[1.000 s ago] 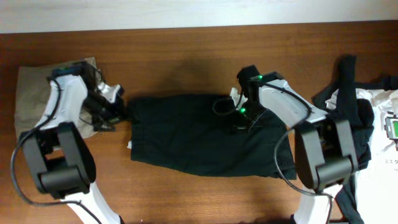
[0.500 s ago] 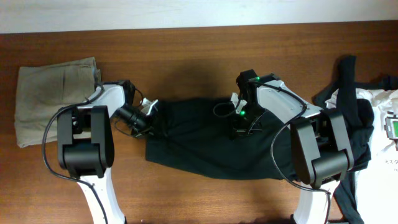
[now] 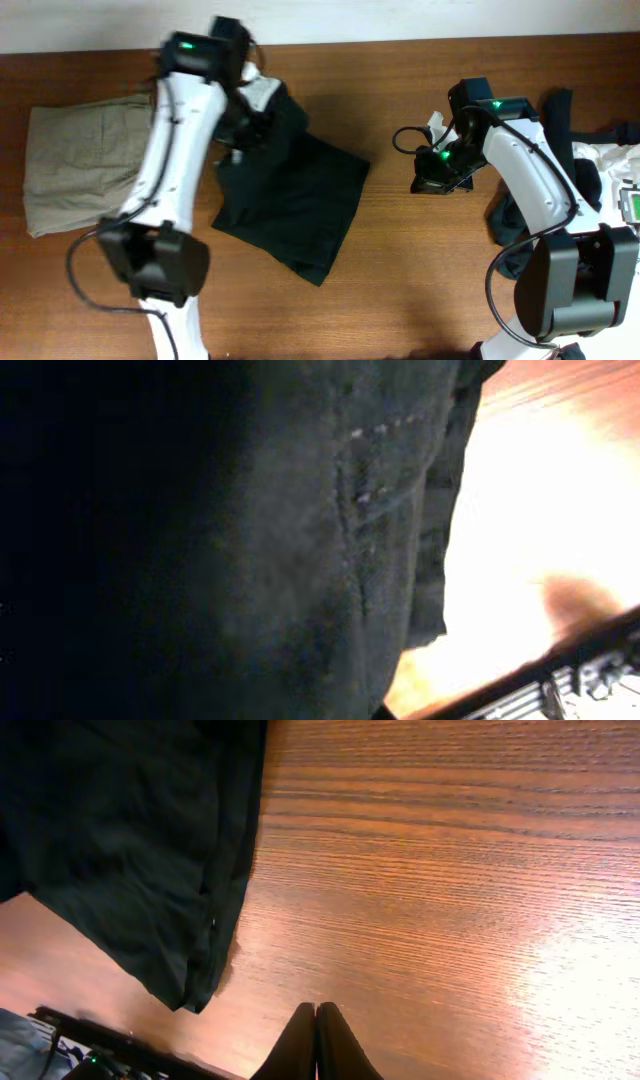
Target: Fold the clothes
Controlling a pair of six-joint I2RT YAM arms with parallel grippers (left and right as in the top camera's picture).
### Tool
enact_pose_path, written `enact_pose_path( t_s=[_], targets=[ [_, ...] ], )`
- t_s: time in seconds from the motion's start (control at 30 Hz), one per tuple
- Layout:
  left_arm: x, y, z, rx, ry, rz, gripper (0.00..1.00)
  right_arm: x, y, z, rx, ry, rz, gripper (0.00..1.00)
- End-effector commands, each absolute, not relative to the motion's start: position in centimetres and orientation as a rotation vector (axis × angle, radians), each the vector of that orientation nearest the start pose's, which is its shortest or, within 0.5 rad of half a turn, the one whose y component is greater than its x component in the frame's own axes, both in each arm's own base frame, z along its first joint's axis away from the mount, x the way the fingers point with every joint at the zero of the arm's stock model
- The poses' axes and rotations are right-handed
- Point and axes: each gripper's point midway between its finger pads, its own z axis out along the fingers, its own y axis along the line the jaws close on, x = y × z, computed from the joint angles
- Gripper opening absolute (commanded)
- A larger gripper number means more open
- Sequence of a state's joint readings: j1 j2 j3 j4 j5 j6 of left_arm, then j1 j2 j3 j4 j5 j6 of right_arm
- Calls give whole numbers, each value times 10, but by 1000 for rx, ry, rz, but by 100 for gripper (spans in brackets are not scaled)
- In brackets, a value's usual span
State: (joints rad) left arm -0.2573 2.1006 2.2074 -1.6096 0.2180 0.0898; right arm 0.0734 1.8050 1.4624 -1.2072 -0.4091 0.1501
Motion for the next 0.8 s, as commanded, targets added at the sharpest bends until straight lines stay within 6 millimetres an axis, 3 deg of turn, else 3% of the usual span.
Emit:
enact_pose_path(
  t_s=[0.0,0.03,0.07,0.1,0.17,0.3,0.4,0.43,0.47,0.5,0.53,0.63,0.7,0.77],
  targets=[
    [375,-178,125,574,3165,-266,6,334,92,121,87,3072,640,4],
    [368,-187,112,611,3200,-254,32,333,92,121,84,3072,639,4],
    [362,-195,104,651,3226,-241,44,333,92,121,85,3074,638,5],
    [355,-196,96,700,3253,-172,99,333,92,121,85,3076,639,4],
    [354,-157,104,747,3258,215,100,333,92,121,85,3075,638,5],
    [370,-155,141,622,3182,27,99,333,92,121,74,3073,638,5],
    [391,-118,167,471,3113,59,99,339,94,122,22,3041,653,5],
    [392,-117,165,434,3126,-24,82,340,94,123,20,3036,652,5],
    [392,-136,162,461,3120,-264,41,342,94,123,18,3028,651,5],
    [391,-155,160,502,3096,-436,15,344,95,123,15,3019,650,5],
    [390,-168,154,516,3085,-525,1,345,95,123,13,3012,649,5],
    [375,-184,121,630,3126,-483,0,347,95,123,11,3007,646,5],
    [374,-164,104,621,3171,-247,0,349,108,130,-93,2954,758,5],
    [383,-128,101,525,3191,-5,4,353,138,145,-251,2837,958,5]
  ],
)
